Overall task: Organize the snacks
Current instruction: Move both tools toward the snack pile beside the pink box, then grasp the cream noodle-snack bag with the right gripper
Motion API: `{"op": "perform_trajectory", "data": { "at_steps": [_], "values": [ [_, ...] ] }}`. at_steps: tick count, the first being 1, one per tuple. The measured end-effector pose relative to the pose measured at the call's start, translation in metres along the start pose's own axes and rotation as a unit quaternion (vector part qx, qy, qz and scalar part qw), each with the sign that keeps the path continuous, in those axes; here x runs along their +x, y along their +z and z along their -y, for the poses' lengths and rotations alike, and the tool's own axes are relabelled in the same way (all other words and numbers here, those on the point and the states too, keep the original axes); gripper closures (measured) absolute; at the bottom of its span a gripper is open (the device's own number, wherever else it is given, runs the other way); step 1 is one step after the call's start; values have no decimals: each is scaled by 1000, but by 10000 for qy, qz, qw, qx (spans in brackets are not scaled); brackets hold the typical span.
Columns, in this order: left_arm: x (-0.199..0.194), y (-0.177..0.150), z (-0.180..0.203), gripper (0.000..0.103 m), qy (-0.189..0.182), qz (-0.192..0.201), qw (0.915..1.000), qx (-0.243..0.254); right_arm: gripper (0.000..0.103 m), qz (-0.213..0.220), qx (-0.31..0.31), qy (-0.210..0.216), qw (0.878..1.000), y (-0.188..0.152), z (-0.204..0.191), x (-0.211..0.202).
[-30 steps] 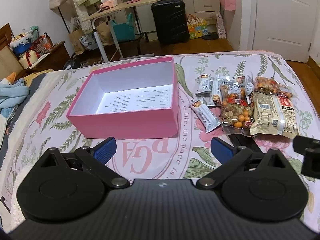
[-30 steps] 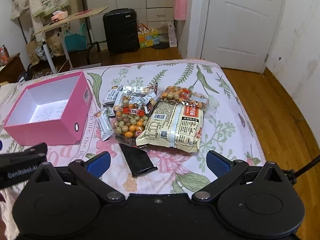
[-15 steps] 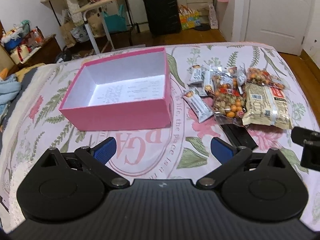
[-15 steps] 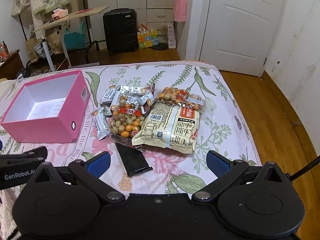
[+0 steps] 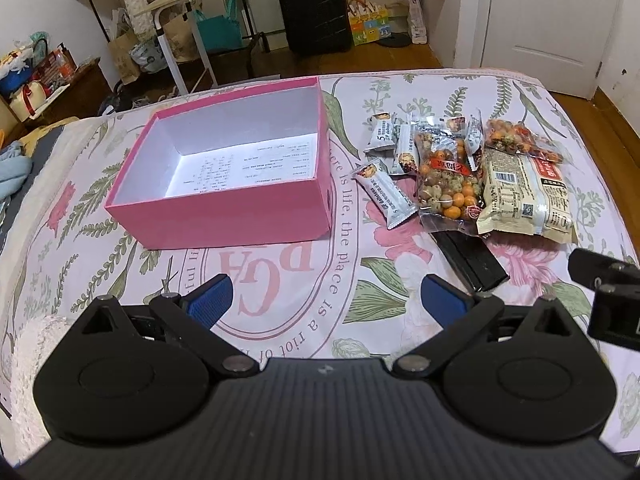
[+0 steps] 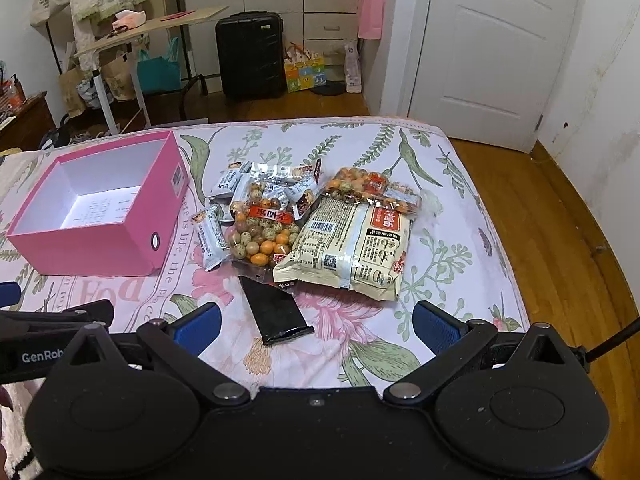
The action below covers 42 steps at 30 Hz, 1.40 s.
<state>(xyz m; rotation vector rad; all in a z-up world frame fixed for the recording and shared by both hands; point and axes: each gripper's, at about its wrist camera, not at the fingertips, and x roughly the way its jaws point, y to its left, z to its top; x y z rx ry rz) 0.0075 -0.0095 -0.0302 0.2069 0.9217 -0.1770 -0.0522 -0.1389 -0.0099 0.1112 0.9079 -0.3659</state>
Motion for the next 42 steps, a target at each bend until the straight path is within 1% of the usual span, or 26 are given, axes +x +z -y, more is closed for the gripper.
{"op": "perform_trajectory", "data": {
  "at_steps": [5, 6, 8, 12, 14, 18, 26, 29, 32, 34, 36, 38, 39, 40, 41, 42],
  "values": [
    [-4, -3, 2, 2, -44, 113, 9999, 62, 0, 167, -97, 10, 9998, 0, 1, -8],
    [-4, -4, 2, 3, -49, 159, 9998, 56, 0, 186, -108, 21, 9998, 0, 2, -8],
    [-6, -5, 1, 3, -63, 216, 9997, -10, 0, 233, -138, 59, 9996, 0, 3, -11],
    [-7, -5, 0, 4, -127, 209, 9997, -49, 0, 355, -177, 157, 9991, -3, 3, -14],
    [-9, -4, -2, 4, -133, 295, 9995, -64, 0, 453, -205, 215, 9985, -4, 5, -17],
    [-14, -1, -4, 4, -40, 491, 9987, -83, 0, 587, -283, 242, 9976, -2, 6, -19],
    [-11, 4, -5, 4, -2, 523, 9985, -142, 0, 680, -209, 201, 9973, -1, 16, -17],
    [-9, 5, -6, 4, -162, 638, 9976, -229, 0, 901, -259, 216, 9954, -2, 22, -14],
    [2, 12, -8, 4, -482, 694, 9960, -303, 0, 1181, -317, 117, 9924, 0, 32, 0],
    [13, 22, -6, 4, -472, 791, 9955, -242, 0, 1238, -406, 103, 9914, 2, 41, 14],
    [30, 33, -3, 6, -588, 769, 9952, -165, 0, 1222, -371, 170, 9917, 7, 50, 27],
    [47, 44, 7, 10, -759, 723, 9944, 122, 0, 976, -5, 464, 9941, 16, 65, 47],
    [57, 49, 12, 11, -853, 714, 9935, 252, 2, 855, 194, 621, 9942, 18, 72, 55],
    [65, 52, 17, 11, -964, 701, 9924, 296, 7, 726, 436, 783, 9933, 20, 80, 66],
    [74, 55, 22, 11, -1090, 673, 9911, 349, 10, 577, 720, 925, 9914, 23, 89, 80],
    [84, 57, 31, 13, -1220, 674, 9892, 445, 14, 423, 944, 994, 9897, 23, 93, 92]
  ]
}}
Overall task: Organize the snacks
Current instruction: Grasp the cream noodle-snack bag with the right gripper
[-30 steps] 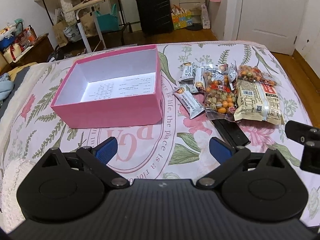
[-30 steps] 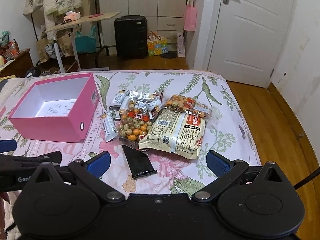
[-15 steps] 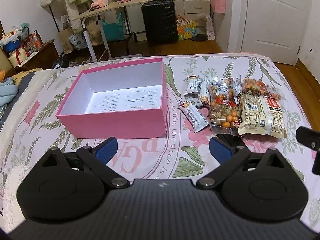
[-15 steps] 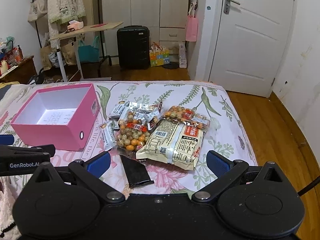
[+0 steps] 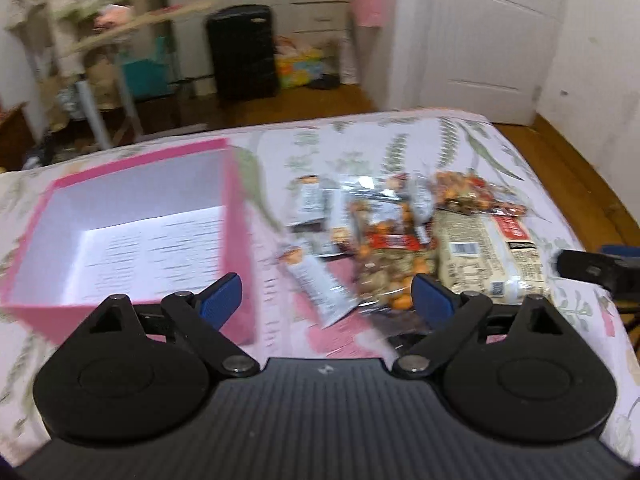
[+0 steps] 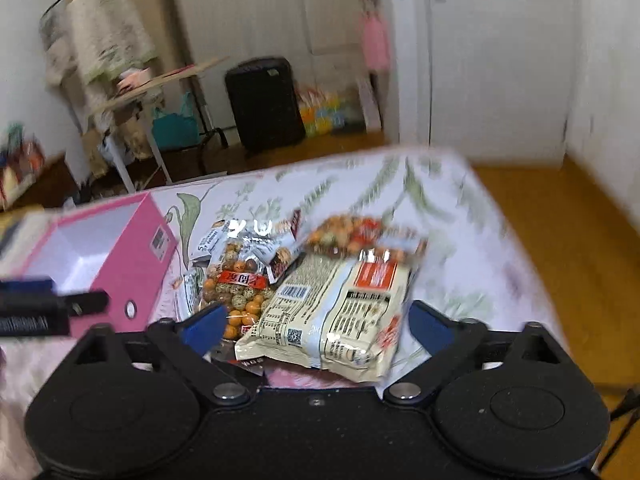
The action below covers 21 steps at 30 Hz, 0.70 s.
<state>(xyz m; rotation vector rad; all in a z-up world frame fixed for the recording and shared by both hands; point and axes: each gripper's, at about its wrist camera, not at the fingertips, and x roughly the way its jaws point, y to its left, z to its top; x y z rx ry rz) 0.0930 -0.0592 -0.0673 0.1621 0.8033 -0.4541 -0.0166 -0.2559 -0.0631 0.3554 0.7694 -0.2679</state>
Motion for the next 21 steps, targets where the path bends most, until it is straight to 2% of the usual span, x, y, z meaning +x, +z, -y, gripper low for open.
{"op": "perform_trajectory", "data": {
  "at_steps": [2, 3, 4, 5, 7, 10, 12, 14, 17, 19, 21],
  "values": [
    [19, -1, 16, 22, -279, 66, 9989, 368, 24, -266, 458, 98, 9985, -2, 15, 24],
    [28, -1, 23, 24, -313, 57, 9985, 446, 32, -388, 689, 95, 9968, -2, 21, 36],
    [40, 0, 31, 26, -393, -19, 9977, 545, 33, -475, 909, 67, 9947, -3, 27, 47],
    [51, 0, 35, 32, -512, -104, 9971, 546, 33, -445, 994, 5, 9941, -4, 29, 54],
    [75, 2, 42, 36, -678, -295, 9965, 386, 33, -381, 1096, -235, 9930, -5, 33, 67],
    [105, 4, 51, 47, -942, -637, 9932, 239, 33, -387, 1296, -406, 9900, -4, 44, 84],
    [115, 4, 54, 47, -1126, -563, 9917, 246, 32, -444, 1418, -458, 9878, -2, 50, 93],
    [120, 5, 56, 47, -1326, -449, 9899, 234, 29, -467, 1704, -325, 9837, -2, 61, 102],
    [125, 6, 56, 49, -1748, -564, 9830, 91, 26, -575, 2511, 110, 9662, -4, 80, 110],
    [129, 5, 56, 49, -1976, -651, 9781, -84, 28, -557, 2466, 65, 9675, -3, 81, 112],
    [131, 6, 58, 49, -2012, -692, 9770, -108, 32, -546, 2303, 0, 9716, -2, 75, 112]
  ]
}}
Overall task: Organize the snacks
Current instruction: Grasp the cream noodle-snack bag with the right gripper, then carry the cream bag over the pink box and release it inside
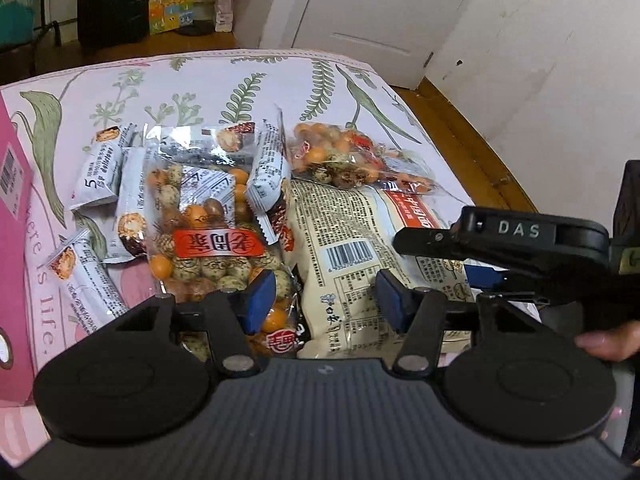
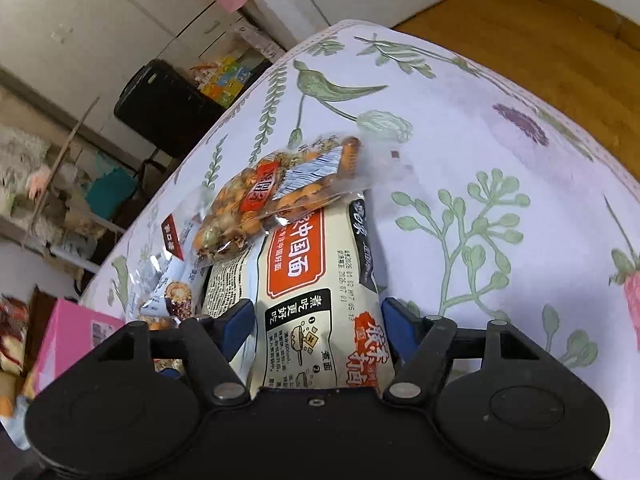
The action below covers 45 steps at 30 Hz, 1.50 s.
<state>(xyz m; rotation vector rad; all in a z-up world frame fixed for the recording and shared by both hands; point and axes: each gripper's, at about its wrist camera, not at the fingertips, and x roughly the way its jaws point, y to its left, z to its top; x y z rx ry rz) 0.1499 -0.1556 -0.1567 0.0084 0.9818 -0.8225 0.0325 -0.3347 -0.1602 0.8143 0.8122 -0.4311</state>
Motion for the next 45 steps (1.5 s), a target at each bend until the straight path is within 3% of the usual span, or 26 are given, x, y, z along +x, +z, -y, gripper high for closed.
{"op": "perform_trajectory", "data": {
  "at_steps": [2, 4, 5, 9, 13, 18, 21, 34, 45],
  "values": [
    [2, 3, 2, 49, -105, -152, 9998, -45, 36, 31, -190, -67, 9998, -1, -7, -2],
    [10, 5, 4, 49, -403, -569, 9974, -157, 40, 13, -313, -119, 9994, -1, -10, -3],
    [12, 5, 7, 48, -279, -638, 9975, -142, 41, -40, -376, -140, 9992, -1, -11, -3],
    [23, 7, 7, 42, -128, -681, 9972, -288, 48, -217, -444, -174, 9986, -1, -9, -8],
    [34, 11, -5, 41, -415, -820, 9934, -693, 46, -350, -286, -38, 9990, 1, 0, -3],
    [27, 13, 6, 40, -505, -919, 9938, -378, 47, -553, -481, -50, 9973, 2, -10, -11],
    [16, 9, 8, 40, -575, -997, 9929, -293, 47, -659, -652, -181, 9955, -1, -21, -21],
    [-67, -11, 13, 40, -682, -1294, 9892, 127, 43, -1018, -941, 55, 9903, -38, -49, -74],
    [-143, -22, -28, 40, -466, -1296, 9904, 84, 37, -1425, -1506, 458, 9772, -72, -111, -95]
  ]
}}
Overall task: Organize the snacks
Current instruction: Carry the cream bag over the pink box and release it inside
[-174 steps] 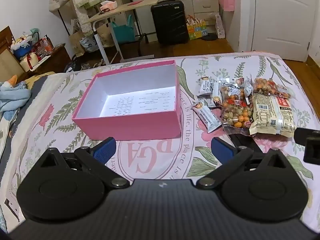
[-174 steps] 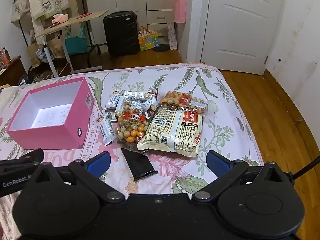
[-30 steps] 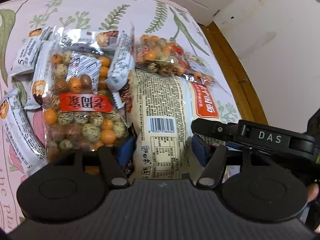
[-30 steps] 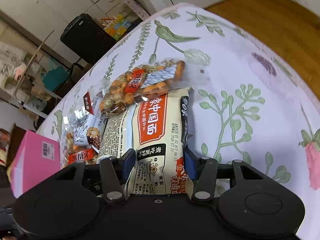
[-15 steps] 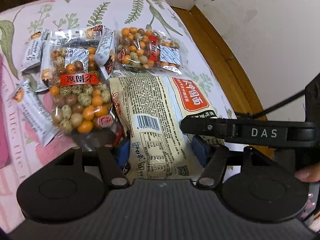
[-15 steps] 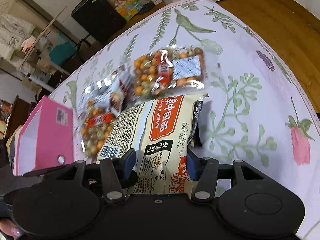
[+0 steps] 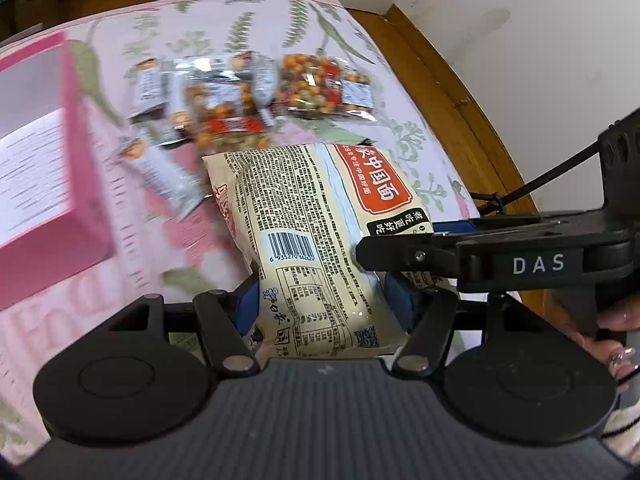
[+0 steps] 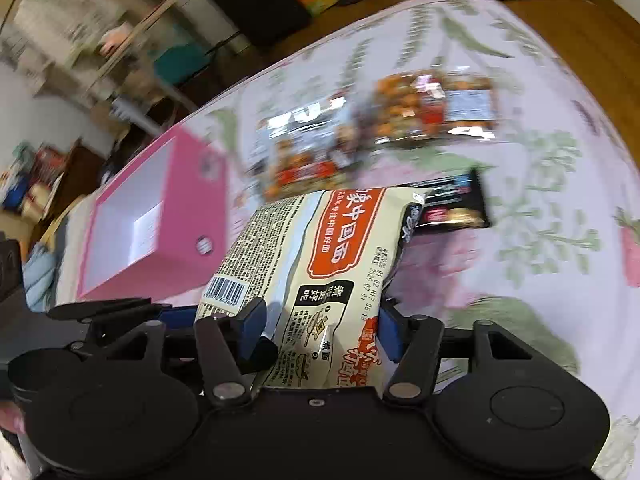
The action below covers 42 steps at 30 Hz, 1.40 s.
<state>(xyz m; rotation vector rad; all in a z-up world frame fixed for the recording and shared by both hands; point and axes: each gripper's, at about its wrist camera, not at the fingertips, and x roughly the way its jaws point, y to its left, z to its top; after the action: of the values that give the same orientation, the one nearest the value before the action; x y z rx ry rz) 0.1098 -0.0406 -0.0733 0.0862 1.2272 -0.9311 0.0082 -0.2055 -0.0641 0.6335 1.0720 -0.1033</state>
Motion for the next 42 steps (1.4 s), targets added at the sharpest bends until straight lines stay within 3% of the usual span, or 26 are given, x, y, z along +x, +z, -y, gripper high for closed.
{"op": "perform_trajectory", "data": {
  "at_steps": [8, 14, 19, 22, 26, 34, 37, 40, 42],
  "values": [
    [-71, -22, -49, 40, 472, 423, 9975, -320, 32, -326, -957, 454, 9938, 7, -89, 16],
    [-116, -17, -97, 39, 982, 820, 9902, -566, 31, -186, -1567, 936, 9830, 26, -148, 40],
    [-132, 4, -135, 36, 1328, 1135, 9824, -661, 34, -96, -1603, 1696, 9723, 61, -165, 67],
    [-128, 20, -156, 36, 1405, 1216, 9805, -640, 37, -117, -1485, 1915, 9701, 84, -167, 89],
    [-105, 35, -190, 36, 1349, 1121, 9808, -853, 37, -128, -1572, 1667, 9733, 97, -177, 117],
    [-64, 33, -229, 35, 1175, 832, 9815, -1258, 37, -530, -1886, 648, 9785, 102, -204, 163],
    [-54, 32, -227, 33, 1496, 851, 9780, -1180, 37, -444, -2061, 297, 9771, 99, -212, 170],
    [-47, 31, -216, 33, 1888, 931, 9736, -880, 32, -25, -2451, -83, 9695, 90, -220, 163],
    [-49, 29, -204, 33, 1932, 972, 9736, -734, 30, 94, -2494, 63, 9683, 84, -217, 145]
  ]
}}
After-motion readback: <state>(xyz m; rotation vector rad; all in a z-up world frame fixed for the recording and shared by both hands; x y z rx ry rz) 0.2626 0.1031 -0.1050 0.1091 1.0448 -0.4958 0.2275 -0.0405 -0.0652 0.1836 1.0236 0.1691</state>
